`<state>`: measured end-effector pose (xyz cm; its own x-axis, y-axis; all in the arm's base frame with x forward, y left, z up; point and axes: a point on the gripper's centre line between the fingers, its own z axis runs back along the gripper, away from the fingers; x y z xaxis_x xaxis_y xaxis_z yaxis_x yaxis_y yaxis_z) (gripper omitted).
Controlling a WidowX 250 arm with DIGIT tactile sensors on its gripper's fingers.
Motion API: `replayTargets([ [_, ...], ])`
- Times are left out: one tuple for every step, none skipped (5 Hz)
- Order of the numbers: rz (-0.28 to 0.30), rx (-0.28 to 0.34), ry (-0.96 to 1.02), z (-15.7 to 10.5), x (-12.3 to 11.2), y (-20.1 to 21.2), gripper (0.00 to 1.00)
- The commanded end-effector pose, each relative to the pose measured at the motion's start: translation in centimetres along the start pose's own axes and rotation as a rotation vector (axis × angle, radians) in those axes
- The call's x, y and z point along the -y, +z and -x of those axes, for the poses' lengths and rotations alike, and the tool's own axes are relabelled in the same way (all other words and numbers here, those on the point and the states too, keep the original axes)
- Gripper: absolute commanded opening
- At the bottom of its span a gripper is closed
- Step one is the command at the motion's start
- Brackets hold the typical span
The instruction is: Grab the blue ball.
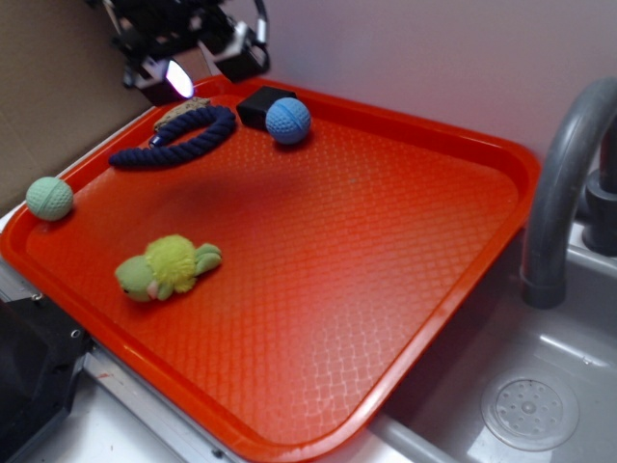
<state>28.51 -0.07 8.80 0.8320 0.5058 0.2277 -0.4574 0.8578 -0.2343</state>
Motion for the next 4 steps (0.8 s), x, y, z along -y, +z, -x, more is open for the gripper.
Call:
replayTargets([
  [0.006, 0.05, 0.027, -2.8, 1.3, -3.3, 1.0],
  [-0.026, 0.072, 0.039, -4.1, 1.4, -5.3, 1.0],
  [0.001, 0.044, 0.084, -3.8, 2.4, -6.0, 1.0],
  [0.017, 0.051, 0.101, -3.8, 3.1, -6.0, 0.0],
])
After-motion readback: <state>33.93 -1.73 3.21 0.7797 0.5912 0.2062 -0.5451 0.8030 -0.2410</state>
